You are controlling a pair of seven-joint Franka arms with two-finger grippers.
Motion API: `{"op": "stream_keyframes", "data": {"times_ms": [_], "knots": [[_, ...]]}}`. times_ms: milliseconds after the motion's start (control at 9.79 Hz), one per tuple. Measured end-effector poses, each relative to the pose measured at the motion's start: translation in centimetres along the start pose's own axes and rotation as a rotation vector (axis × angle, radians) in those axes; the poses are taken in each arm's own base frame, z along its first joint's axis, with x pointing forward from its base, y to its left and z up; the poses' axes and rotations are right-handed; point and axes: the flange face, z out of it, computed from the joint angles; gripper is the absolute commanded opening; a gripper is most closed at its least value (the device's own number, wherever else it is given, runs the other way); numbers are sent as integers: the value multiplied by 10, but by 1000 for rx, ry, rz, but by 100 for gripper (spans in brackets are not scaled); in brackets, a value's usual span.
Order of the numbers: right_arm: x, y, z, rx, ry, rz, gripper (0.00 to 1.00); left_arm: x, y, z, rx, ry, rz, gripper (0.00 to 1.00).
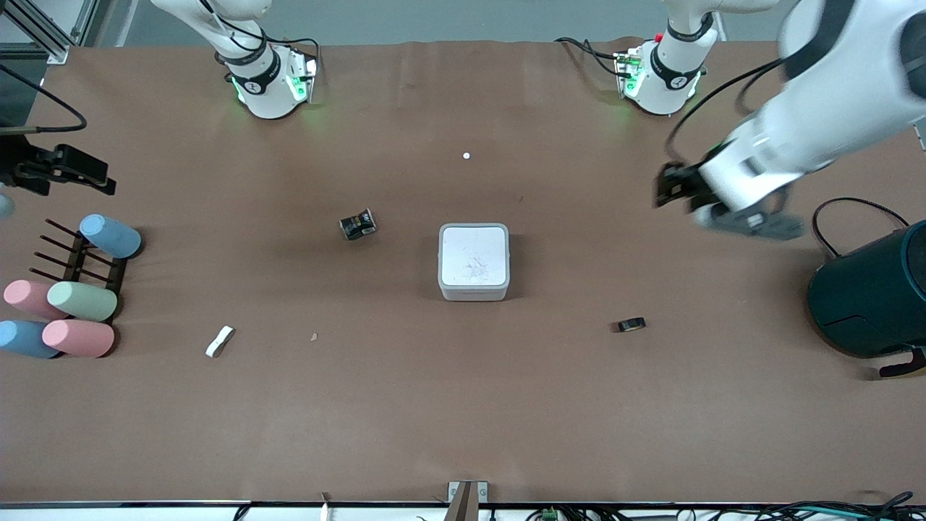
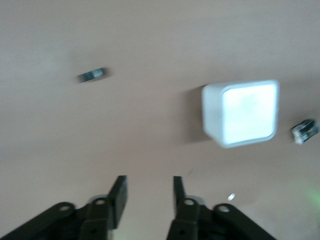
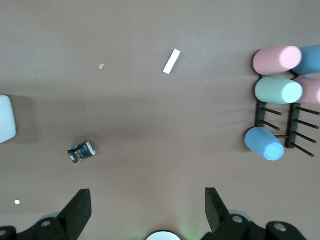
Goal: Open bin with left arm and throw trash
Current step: 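Reach the bin lid with the left gripper while the right gripper reaches the wrapper, then open the white bin lid with the left gripper while the right gripper descends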
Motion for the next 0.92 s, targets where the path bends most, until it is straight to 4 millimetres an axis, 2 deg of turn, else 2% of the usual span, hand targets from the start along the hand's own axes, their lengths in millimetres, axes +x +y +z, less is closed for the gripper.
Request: {"op": "stream_keyframes", "data": {"times_ms": [204,307,409,511,715,818,920], "knots": [[6,-47,16,41,-22,-36,100,31,72,102,-84,56,-3,0],[13,-75,35,73,-38,-63,100,38,102,155,-117,82,-26,0],[21,-99,65,99,-49,-73,100,39,126,202,-138,101,-49,0],[26,-125,101,108,-58,-55,100,37,141,238,-153,115,-58,0],[20,-197,177,105,-20,-28,100,33,151,284,-154,98,-85,0],[9,-225,218,104,4,-42,100,34,151,287,-157,97,-101,0],[-3,-239,257,99,16,-58,100,34,150,287,-156,96,-106,0]]}}
